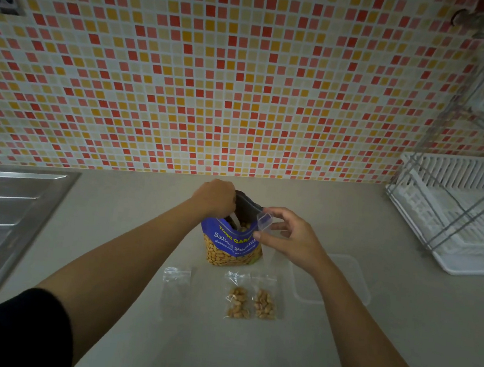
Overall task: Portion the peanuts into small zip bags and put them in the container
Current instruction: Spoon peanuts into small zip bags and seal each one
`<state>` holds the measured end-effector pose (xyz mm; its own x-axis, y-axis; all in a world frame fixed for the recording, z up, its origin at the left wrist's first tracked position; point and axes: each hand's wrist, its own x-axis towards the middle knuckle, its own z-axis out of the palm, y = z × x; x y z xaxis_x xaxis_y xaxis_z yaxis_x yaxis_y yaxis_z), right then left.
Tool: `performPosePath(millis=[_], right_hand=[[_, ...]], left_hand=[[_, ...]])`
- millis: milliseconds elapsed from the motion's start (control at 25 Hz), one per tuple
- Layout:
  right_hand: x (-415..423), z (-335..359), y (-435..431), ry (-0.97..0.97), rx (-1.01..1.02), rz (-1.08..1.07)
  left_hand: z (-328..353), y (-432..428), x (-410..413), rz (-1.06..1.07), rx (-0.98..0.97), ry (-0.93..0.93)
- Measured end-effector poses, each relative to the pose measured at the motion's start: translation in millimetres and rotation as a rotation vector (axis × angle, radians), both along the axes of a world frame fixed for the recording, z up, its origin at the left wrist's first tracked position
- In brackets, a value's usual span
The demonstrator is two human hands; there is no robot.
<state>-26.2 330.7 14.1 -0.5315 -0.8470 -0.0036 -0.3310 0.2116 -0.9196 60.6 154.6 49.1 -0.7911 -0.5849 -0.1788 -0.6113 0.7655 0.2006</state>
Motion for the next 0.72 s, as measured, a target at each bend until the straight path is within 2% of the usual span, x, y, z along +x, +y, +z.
performPosePath(millis=[200, 280, 520, 720], right_hand=[[0.9, 2.1, -0.2, 0.022, 0.008, 0.004], [0.8, 1.9, 0.0, 0.033, 0.006, -0.003], [5.7, -1.4, 1.0, 0.059, -0.068, -0.112], [10.9, -0.5, -2.3, 0.234, -0.056, -0.181]], left_hand=[[7.5, -12.7, 12.8, 0.179, 0.315, 0.213], [12.3, -14.2, 21.4, 0.219, 0.386, 0.297], [12.1, -16.7, 40.8, 0.312, 0.463, 0.411], [8.6, -27.2, 46.9, 0.428, 0.518, 0.412]])
